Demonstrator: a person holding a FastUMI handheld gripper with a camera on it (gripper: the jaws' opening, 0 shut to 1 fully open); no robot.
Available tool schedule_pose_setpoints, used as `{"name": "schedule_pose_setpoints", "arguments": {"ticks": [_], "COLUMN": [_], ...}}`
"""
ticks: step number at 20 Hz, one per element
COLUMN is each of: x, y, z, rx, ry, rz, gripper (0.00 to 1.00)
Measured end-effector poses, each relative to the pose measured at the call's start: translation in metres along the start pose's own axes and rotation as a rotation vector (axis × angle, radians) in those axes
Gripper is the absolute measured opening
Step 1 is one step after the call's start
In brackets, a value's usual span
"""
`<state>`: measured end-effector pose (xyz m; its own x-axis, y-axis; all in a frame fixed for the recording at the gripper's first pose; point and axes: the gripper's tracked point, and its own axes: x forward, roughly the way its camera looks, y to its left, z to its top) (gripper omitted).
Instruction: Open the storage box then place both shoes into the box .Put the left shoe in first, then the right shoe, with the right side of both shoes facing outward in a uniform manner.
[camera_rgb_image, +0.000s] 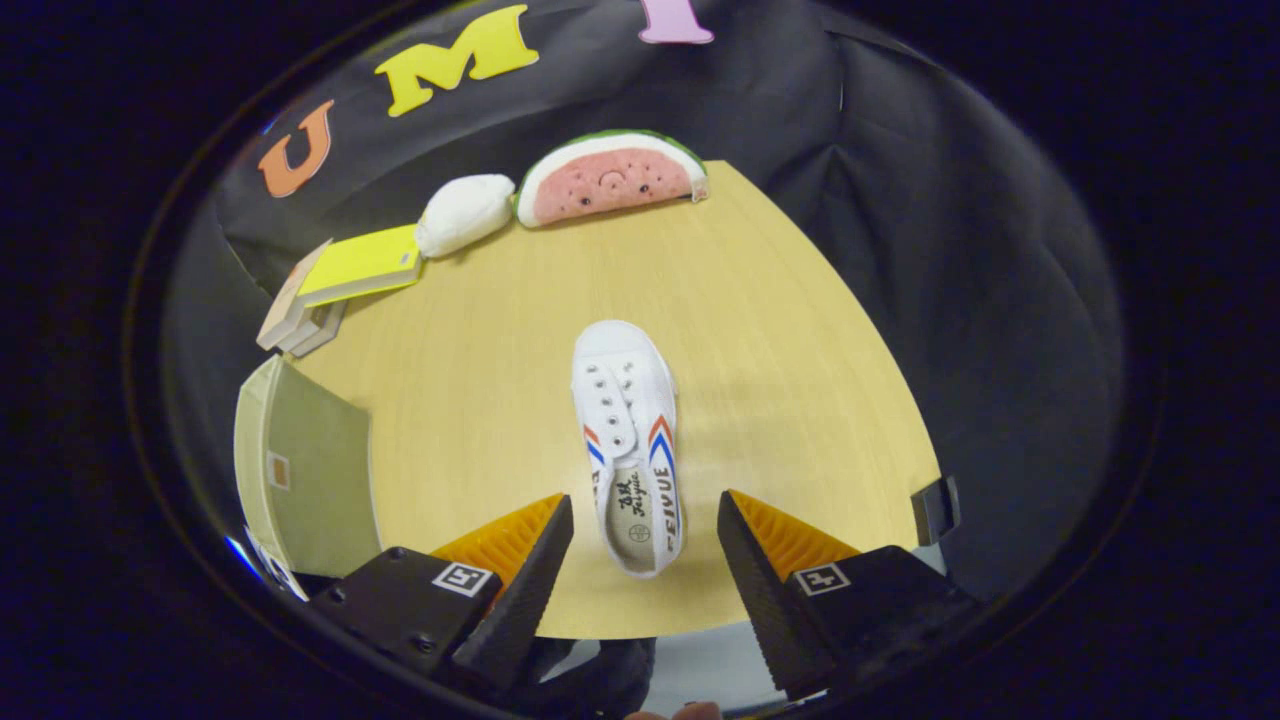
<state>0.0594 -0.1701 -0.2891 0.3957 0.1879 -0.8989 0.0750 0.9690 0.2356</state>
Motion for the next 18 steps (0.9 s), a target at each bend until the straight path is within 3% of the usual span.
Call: {"name": "schedule_pose_setpoints", "arguments": {"ticks": [6, 13, 17, 18], "x": [0.060, 0.084, 0.084, 0.082], "y": [-0.021, -0.018, -0.011, -0.008], "z": [0.009, 0.016, 0.015, 0.014], "rx": [-0.020, -0.067, -0.081, -0.082], "ry": [0.100, 0.162, 0.187, 0.190], "rz": [0.043, 0.102, 0.138, 0.149], "gripper": [0.94, 0.92, 0.83, 0.75]}}
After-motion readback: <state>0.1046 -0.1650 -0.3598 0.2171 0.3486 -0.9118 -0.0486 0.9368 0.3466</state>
